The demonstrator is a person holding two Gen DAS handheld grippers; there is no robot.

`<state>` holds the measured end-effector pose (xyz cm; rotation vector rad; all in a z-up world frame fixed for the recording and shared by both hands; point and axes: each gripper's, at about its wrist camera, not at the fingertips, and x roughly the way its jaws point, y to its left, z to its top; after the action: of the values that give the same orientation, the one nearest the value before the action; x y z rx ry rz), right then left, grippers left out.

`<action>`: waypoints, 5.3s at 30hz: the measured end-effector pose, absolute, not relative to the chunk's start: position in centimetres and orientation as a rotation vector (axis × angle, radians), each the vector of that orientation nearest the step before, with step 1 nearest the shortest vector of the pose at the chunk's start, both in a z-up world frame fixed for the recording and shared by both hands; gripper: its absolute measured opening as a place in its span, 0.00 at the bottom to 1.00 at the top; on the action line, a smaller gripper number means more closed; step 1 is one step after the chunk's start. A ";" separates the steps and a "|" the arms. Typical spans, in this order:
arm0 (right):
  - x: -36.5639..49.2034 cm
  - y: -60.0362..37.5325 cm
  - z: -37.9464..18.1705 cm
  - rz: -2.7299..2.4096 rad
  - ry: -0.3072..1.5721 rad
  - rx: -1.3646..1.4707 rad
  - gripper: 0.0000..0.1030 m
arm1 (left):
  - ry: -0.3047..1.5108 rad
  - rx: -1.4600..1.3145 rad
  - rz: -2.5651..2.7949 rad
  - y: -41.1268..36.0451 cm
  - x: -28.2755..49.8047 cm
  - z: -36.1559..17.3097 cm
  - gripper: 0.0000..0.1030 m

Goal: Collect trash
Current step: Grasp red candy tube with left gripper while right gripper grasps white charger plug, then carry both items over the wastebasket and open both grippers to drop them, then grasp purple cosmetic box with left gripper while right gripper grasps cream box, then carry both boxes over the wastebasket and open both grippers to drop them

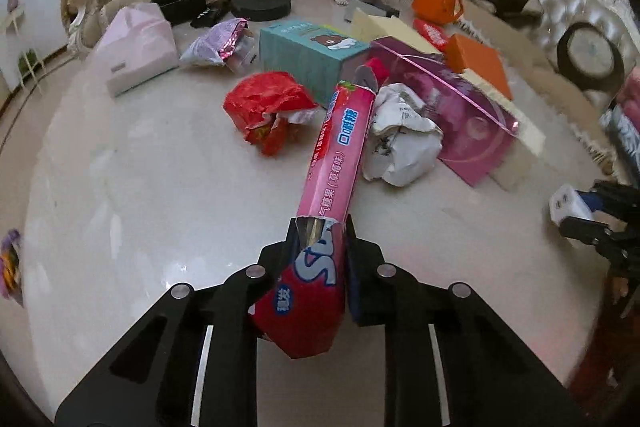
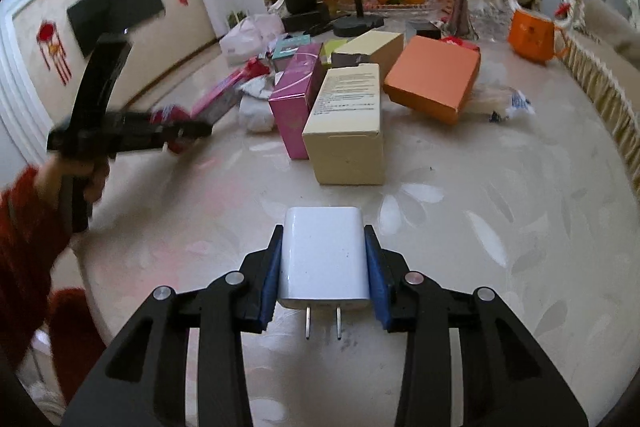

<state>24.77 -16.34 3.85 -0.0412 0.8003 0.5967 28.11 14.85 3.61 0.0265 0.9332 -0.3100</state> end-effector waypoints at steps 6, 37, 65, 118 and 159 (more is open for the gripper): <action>23.7 -17.6 4.7 0.632 0.792 0.052 0.35 | 0.862 -0.069 -0.347 14.4 23.3 5.6 0.19; 9.1 -16.7 -13.3 0.590 1.245 -0.099 0.59 | 1.312 -0.207 -0.426 0.1 2.5 -12.9 0.72; 5.3 -20.4 -6.3 0.666 1.096 -0.036 0.73 | 1.178 -0.270 -0.444 4.0 -0.6 -5.8 0.82; 31.7 -12.7 4.7 0.489 0.765 -0.257 0.73 | 0.929 -0.211 -0.108 5.4 33.1 6.6 0.76; 10.6 -24.4 4.6 0.753 0.818 0.189 0.45 | 0.888 -0.293 -0.494 4.7 2.3 5.5 0.31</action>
<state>10.56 -24.41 4.62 0.1886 0.8180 0.7532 2.33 4.66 5.46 -0.2929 0.8883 -0.4944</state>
